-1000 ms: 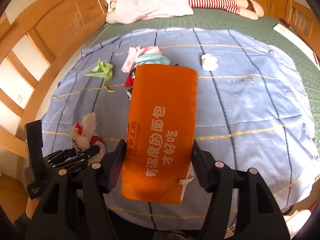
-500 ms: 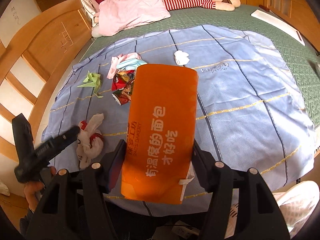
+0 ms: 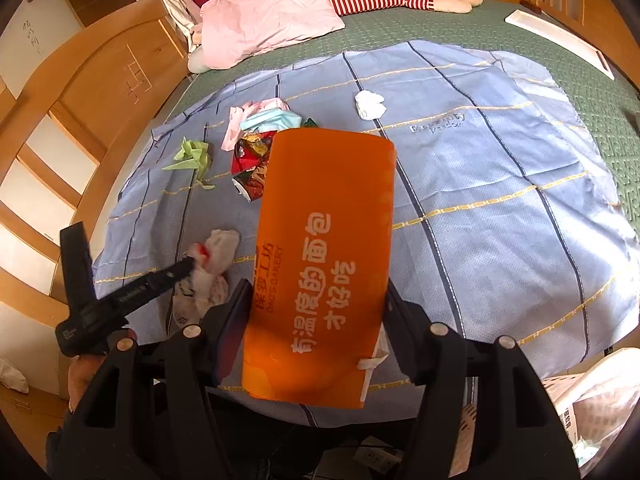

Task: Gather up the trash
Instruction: 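Lift both held bags off the bed and carry them toward the white bin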

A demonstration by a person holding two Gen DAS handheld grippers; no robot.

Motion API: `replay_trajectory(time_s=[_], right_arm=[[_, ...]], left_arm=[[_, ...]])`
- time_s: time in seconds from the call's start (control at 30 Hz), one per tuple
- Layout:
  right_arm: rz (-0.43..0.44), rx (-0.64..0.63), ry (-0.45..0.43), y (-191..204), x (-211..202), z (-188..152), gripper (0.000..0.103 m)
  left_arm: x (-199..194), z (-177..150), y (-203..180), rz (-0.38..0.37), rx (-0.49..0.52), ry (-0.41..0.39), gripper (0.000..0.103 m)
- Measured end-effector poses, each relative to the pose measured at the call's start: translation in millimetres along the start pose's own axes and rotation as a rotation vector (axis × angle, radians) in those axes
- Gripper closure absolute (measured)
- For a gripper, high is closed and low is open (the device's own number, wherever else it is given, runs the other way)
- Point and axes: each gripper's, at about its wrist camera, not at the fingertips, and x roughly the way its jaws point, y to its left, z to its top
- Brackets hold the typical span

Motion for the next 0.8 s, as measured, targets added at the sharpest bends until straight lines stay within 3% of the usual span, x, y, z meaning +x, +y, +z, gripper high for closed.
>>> replay_trajectory(time_s=[0.1, 0.23, 0.33, 0.47, 0.57, 0.7, 0.8], right_arm=[[-0.002, 0.009, 0.004, -4.1, 0.3, -1.2, 0.04], [-0.006, 0.015, 0.004, -6.5, -0.6, -2.4, 0.04], [-0.026, -0.008, -0.009, -4.6, -4.6, -2.9, 0.04], [-0.065, -0.062, -0.036, 1.1, -13.3, -5.5, 0.04], [-0.1, -0.106, -0.076, 6.1, -25.3, -8.1, 0.04], [-0.136, -0.165, -0.152, 9.1, -52.9, -11.9, 0.04], [-0.134, -0.19, -0.185, 9.5, -69.7, -17.4, 0.04]], left_arm=[[8.3, -0.9, -6.7, -0.037, 0.035, 0.037, 0.057], [32.6, -12.2, -20.9, -0.048, 0.135, 0.168, 0.053], [33.9, -21.1, -38.2, 0.005, 0.256, 0.154, 0.058], [32.0, -24.3, -45.6, 0.041, 0.306, 0.131, 0.072], [7.2, -23.3, -47.8, 0.124, 0.313, 0.015, 0.073], [-60.4, -31.3, -67.2, 0.256, 0.348, -0.199, 0.073], [-110.8, -49.0, -85.7, 0.356, 0.319, -0.33, 0.073]])
